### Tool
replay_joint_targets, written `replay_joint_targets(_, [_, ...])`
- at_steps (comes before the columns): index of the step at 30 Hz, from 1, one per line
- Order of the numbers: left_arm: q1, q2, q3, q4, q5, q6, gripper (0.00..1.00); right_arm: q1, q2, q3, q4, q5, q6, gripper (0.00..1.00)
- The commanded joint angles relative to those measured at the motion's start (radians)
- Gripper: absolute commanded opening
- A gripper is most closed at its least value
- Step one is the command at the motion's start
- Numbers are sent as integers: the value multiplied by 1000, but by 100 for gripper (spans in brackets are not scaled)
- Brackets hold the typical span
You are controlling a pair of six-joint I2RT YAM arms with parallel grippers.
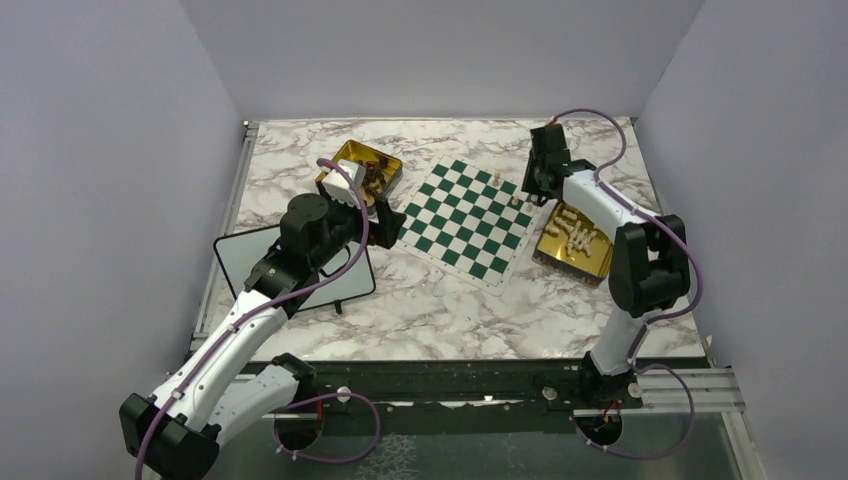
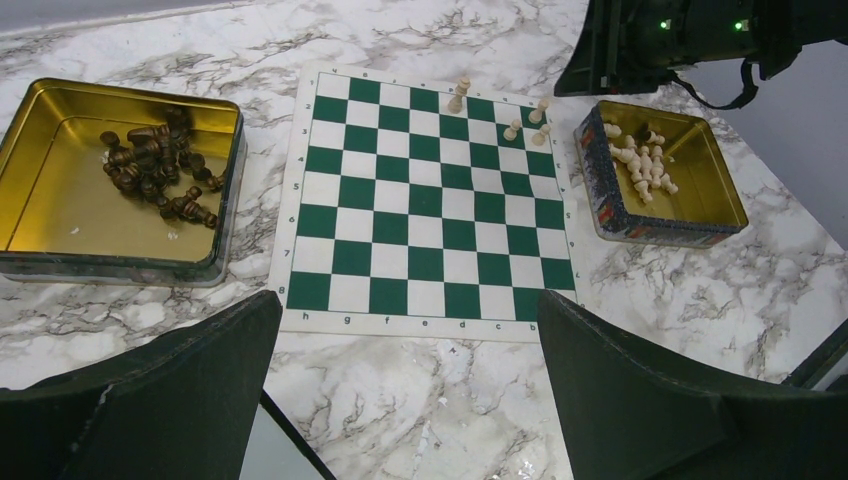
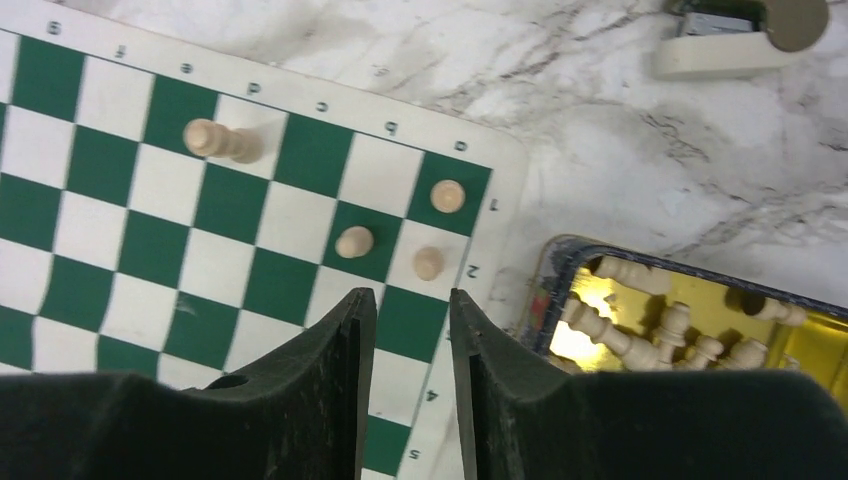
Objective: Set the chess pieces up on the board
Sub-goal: Pick up the chess piece from the storage box.
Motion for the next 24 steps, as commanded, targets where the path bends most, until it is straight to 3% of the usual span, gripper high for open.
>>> replay_joint_targets(1, [-3,-14,-4,17,-5,3,99,-51,-82,-75,-9,9,-35,38])
replay_joint_targets(6, [-3,-14,-4,17,-4,3,99,-133,-152,-145,9,-12,-66,37])
replay_joint_targets(14, [-3,-13,-3,20,9,-3,99,-231,-168,-225,13,-62,39,35])
replay_joint_targets(24, [-3,-14,-7,23,14,-6,99,-251,-150,-307,118,-116,-113,35])
